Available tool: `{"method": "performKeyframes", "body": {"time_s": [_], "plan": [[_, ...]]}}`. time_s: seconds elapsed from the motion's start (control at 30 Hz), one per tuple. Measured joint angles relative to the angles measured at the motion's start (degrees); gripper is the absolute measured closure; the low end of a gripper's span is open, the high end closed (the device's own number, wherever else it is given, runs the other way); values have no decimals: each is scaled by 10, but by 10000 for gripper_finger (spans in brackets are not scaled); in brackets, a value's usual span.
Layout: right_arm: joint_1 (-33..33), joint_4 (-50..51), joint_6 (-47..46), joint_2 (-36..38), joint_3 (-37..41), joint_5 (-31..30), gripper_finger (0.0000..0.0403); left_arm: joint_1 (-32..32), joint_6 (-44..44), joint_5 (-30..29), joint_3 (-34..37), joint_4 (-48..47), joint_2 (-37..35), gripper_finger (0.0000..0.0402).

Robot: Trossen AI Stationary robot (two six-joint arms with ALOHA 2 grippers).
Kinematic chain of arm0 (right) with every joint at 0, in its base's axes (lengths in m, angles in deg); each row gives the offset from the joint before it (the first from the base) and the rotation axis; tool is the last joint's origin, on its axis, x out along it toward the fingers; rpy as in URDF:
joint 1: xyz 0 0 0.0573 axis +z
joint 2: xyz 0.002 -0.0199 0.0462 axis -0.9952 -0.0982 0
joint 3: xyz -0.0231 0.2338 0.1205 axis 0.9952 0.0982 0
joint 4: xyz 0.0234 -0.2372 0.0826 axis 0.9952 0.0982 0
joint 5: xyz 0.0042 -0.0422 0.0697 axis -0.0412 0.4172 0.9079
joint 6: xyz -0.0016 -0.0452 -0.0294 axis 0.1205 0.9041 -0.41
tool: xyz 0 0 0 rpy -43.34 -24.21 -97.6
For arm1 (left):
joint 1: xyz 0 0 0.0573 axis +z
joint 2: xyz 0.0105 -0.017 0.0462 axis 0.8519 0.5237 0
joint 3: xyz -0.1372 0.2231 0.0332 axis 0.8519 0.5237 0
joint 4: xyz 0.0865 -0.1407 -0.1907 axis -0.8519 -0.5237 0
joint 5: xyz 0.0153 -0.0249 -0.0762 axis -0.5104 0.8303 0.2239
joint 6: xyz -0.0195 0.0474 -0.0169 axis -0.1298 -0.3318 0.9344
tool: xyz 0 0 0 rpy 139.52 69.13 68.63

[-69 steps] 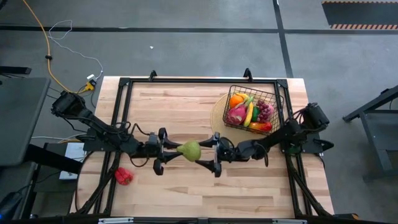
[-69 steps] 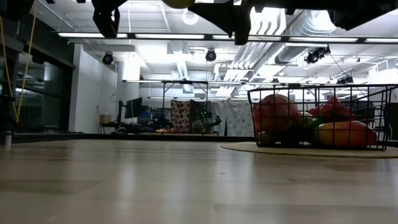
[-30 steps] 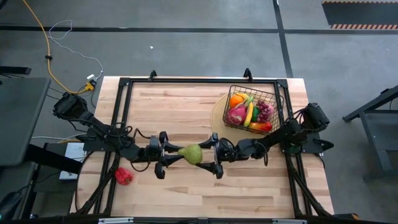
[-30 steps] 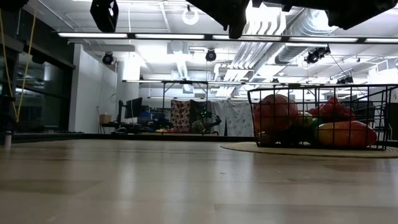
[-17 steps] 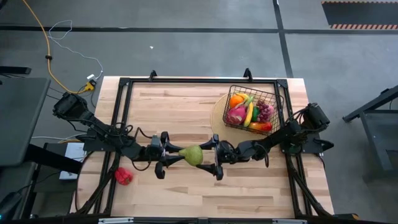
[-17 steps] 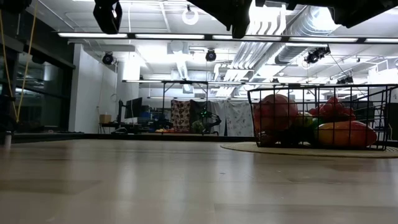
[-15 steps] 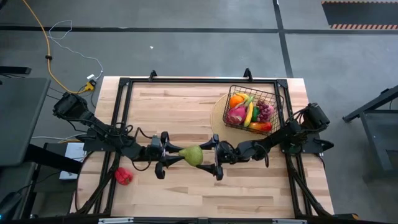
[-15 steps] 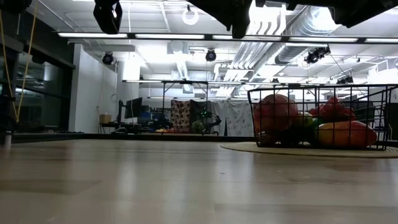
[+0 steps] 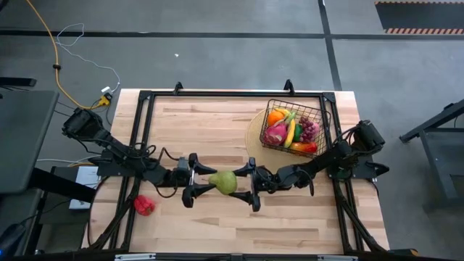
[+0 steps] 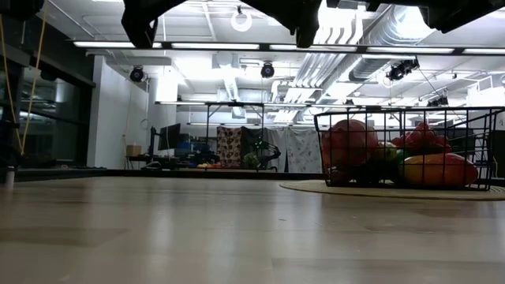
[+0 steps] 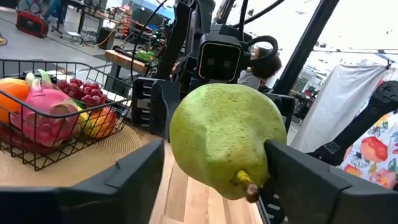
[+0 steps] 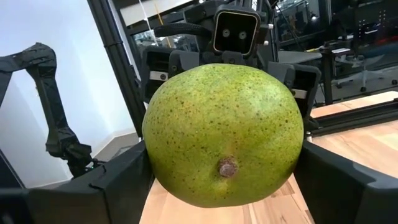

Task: Build produce basket
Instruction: Put the pear into the wire basket

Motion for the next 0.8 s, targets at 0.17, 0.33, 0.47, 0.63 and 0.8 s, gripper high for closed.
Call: {"method": "performKeyframes", "body": {"time_s": [0.17,0.33,0.47,0.63,0.8], "plan": [[0,14,18,11,-5,-6,85,-8,-23,4,0,-11,-32,113],[18,128,47,59,-4,-82,83,-59,-76,-68,2,-80,-104,110],[46,193,77,93,-3,-159,82,-110,-113,-190,19,-115,-152,110],[94,252,120,130,-3,-298,82,-151,-140,-265,55,-115,-195,110],[130,376,91,160,-2,-460,81,-137,-112,-224,90,-114,-220,110]]}}
